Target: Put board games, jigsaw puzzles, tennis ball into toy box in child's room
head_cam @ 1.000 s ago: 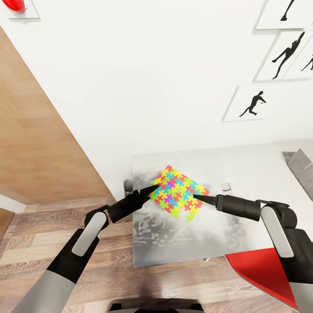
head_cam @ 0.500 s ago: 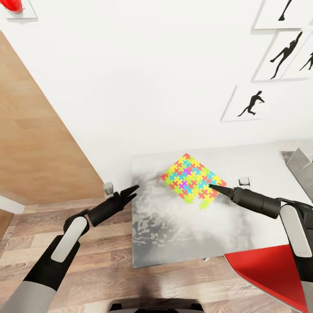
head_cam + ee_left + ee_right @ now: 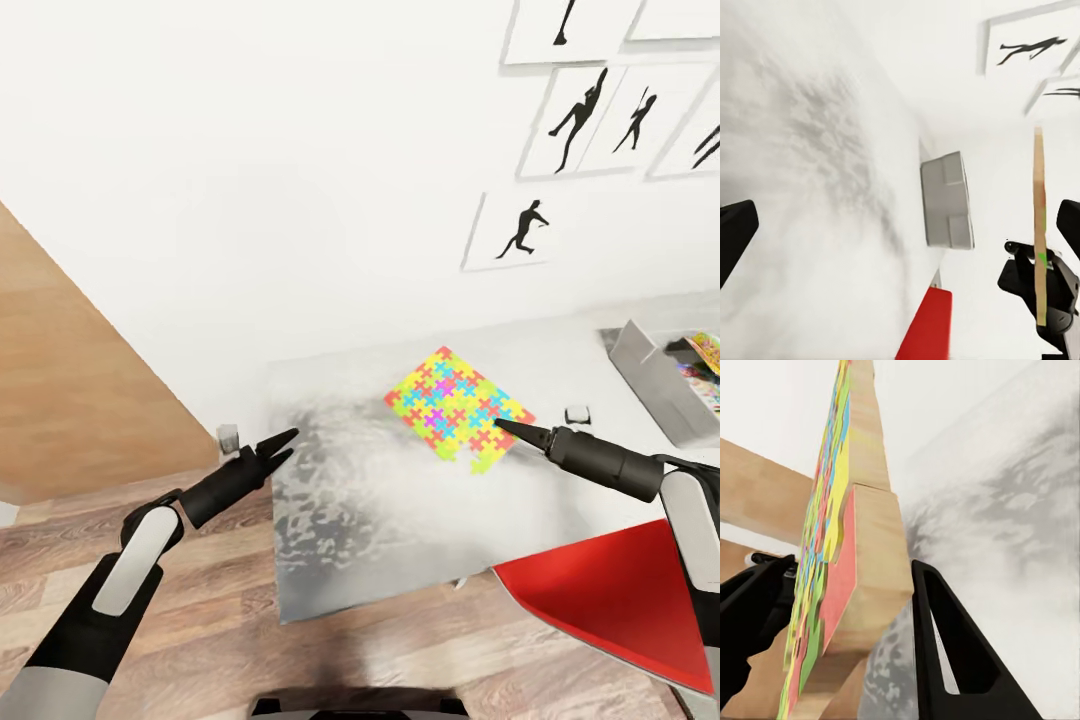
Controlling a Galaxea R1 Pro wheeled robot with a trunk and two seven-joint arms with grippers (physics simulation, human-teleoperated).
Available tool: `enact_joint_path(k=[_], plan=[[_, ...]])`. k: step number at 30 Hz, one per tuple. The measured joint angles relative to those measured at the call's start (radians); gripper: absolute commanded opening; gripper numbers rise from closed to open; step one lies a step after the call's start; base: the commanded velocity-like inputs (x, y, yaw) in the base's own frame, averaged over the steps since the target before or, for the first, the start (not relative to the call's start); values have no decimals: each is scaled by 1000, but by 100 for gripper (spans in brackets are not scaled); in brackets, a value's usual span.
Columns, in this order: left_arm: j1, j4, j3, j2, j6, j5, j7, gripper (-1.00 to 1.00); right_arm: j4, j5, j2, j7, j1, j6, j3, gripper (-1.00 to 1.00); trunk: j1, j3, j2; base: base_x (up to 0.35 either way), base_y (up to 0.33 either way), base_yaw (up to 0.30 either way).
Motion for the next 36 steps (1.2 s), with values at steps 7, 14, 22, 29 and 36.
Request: enact_joint_path(k=[7, 14, 22, 29, 36], plan=[[41, -31, 2, 1, 10, 1, 29, 100, -15, -2, 4, 0, 1, 1, 5, -100, 0, 3, 0, 0, 0, -274], [123, -141, 7, 3, 35, 4, 94, 100, -46, 2, 10, 0, 10, 0, 8, -100, 0, 7, 0, 0, 0, -193], [127, -191, 37, 16, 42, 21, 92, 100, -37, -13, 21, -19, -1, 1, 7, -100, 0, 7, 0, 0, 0, -13], [127, -191, 37, 16, 42, 21, 92, 100, -37, -13, 21, -19, -1, 1, 7, -100, 0, 7, 0, 0, 0, 0], [127, -191, 37, 16, 42, 21, 92, 100, -37, -13, 21, -19, -1, 1, 7, -100, 0, 7, 0, 0, 0, 0]])
